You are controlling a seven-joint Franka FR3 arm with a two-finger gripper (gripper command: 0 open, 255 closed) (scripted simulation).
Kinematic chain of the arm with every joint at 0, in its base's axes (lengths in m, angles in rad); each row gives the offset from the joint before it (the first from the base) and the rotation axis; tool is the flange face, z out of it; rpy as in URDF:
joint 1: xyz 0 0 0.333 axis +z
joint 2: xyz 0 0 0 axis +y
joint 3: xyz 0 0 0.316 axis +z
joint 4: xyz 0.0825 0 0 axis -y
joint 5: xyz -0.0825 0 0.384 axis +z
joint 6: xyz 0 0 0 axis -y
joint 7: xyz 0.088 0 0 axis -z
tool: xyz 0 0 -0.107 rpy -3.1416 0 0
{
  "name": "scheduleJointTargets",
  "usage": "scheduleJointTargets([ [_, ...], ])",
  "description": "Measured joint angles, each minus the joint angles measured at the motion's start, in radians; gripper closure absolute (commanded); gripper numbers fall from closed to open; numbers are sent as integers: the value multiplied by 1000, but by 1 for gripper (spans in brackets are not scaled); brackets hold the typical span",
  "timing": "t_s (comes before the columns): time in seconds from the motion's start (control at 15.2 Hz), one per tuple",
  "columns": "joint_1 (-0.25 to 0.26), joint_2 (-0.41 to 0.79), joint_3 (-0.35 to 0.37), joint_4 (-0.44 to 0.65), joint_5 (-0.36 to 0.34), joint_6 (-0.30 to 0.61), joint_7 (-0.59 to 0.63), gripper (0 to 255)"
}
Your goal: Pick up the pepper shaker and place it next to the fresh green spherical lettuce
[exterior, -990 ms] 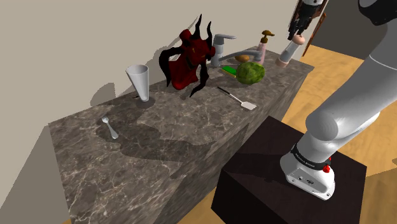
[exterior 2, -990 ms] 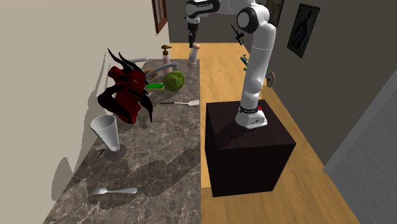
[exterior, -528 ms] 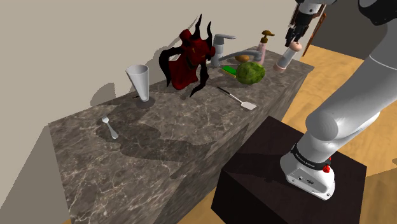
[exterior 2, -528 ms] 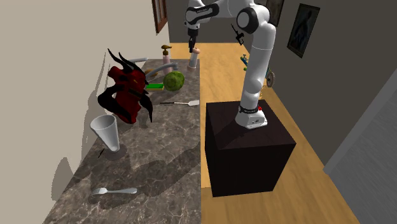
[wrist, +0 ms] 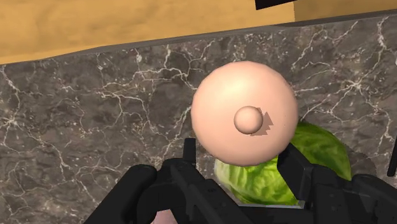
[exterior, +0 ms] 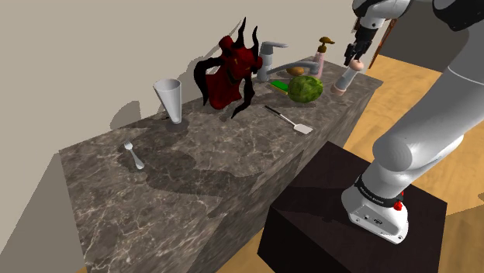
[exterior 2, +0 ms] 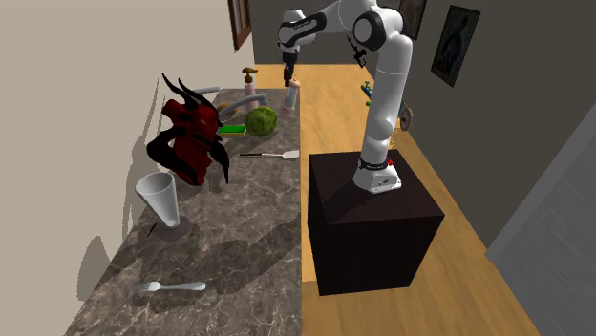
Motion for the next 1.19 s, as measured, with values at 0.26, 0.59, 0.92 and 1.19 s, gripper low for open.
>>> scheduleJointTargets([
  [0.26,0,15,0,-42,10,54,-6,255],
  [0.59,-2,37,-2,-84,25,116,-20,255],
  [0.92,-5,66,-3,-124,47,179,-37,255],
  [1.19,-5,72,-2,-129,51,189,-40,255],
])
